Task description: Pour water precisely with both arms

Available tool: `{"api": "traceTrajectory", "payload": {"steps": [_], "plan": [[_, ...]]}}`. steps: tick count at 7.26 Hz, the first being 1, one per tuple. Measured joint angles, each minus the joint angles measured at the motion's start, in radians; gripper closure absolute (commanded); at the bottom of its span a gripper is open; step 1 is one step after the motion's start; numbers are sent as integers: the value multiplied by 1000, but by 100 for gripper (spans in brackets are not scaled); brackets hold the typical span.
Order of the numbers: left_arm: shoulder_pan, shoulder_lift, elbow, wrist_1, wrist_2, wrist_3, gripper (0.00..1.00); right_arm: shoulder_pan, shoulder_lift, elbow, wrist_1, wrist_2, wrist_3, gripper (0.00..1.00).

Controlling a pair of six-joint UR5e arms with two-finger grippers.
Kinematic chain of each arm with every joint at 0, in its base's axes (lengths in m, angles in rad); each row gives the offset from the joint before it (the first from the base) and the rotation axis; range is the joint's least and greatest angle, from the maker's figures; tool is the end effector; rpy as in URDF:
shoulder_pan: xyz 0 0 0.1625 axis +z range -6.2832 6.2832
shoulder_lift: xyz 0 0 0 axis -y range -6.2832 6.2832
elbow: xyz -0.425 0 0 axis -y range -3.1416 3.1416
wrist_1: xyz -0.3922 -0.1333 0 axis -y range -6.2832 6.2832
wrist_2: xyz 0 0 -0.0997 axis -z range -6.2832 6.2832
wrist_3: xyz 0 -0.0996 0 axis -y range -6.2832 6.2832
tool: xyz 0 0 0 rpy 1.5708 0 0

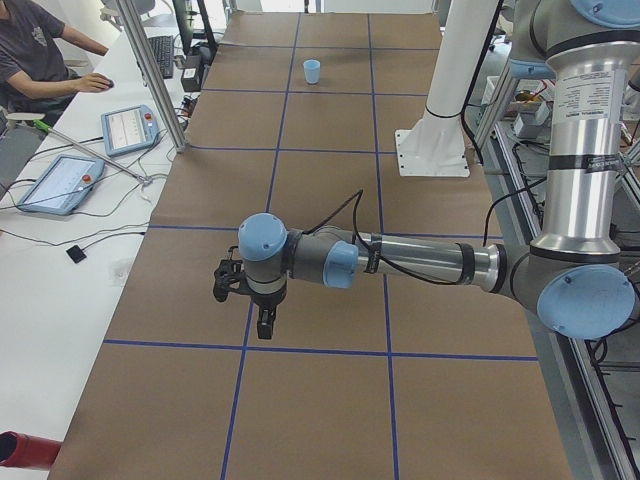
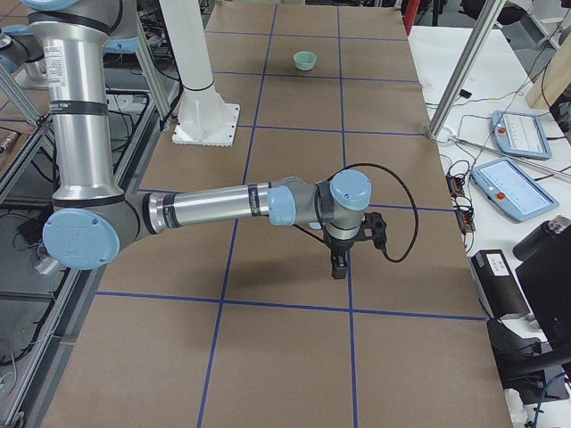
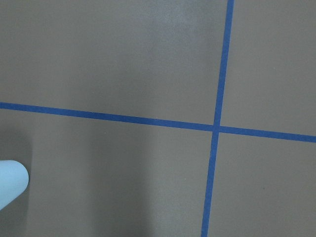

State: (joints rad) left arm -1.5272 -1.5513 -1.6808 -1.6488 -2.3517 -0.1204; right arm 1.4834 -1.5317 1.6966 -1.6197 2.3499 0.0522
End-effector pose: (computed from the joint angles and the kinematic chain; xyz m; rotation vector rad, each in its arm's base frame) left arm -0.0417 -0.4947 0.6050 0.0955 0.7893 -0.0069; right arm 0.0185 -0.5143 0.5816 0.0555 -0.7841 -0.0785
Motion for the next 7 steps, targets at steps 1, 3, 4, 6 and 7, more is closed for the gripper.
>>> {"api": "traceTrajectory", "payload": {"steps": [1,3,4,6,7], "plan": [[0,3,-3,0,0,1,0,0,-1,0,0,0,0,0],[3,28,-20,-7,-15,0,0,1,-2,0,0,0,4,0],[3,62,-45,-22,-31,-1,0,0,0,0,1,0,8,0],[4,100,-67,-100,-47,-7,0,-1,0,-5,2,-1,11,0],[4,109,-65,-127,-47,-9,0,-1,-1,-8,2,0,11,0]]}}
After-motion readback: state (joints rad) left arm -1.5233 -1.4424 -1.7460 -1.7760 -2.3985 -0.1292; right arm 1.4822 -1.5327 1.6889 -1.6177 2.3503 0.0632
